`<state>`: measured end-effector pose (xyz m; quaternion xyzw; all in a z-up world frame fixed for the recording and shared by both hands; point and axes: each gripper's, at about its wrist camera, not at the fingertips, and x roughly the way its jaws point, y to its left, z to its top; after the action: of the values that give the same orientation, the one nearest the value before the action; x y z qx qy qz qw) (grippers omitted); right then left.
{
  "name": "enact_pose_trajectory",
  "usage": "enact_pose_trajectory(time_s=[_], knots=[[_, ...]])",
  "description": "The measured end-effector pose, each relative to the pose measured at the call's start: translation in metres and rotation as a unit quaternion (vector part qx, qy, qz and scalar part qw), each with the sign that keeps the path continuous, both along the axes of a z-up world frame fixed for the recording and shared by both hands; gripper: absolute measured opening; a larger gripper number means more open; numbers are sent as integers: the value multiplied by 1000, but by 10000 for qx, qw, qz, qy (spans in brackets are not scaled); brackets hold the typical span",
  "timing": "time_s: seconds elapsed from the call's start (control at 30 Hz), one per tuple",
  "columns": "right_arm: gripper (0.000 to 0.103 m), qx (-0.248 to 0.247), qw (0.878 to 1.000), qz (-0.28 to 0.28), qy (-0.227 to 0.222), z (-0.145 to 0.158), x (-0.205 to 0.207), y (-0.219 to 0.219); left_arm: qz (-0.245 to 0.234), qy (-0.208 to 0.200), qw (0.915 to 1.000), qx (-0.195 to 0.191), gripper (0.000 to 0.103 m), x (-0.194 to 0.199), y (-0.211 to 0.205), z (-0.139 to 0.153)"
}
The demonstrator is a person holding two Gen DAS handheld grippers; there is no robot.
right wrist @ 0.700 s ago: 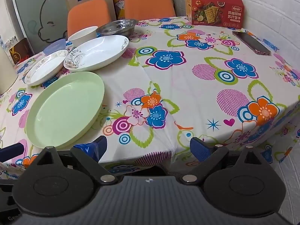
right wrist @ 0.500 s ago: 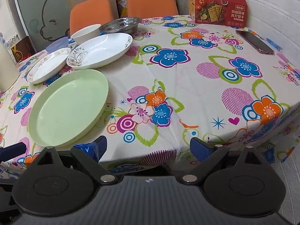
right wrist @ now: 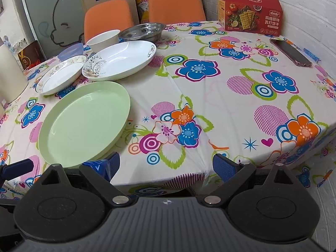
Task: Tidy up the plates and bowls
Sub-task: 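Move both tools toward the light-green plate on the tablecloth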
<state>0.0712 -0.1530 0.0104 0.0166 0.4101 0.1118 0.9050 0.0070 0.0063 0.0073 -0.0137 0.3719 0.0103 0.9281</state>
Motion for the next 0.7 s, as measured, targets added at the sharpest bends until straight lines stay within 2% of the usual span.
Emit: enact_pose_trajectory(time_s=[0.7], knots=[[83,-88,9999,77,43,0,5,8,0,32,10000,-78,91,6,6,0]])
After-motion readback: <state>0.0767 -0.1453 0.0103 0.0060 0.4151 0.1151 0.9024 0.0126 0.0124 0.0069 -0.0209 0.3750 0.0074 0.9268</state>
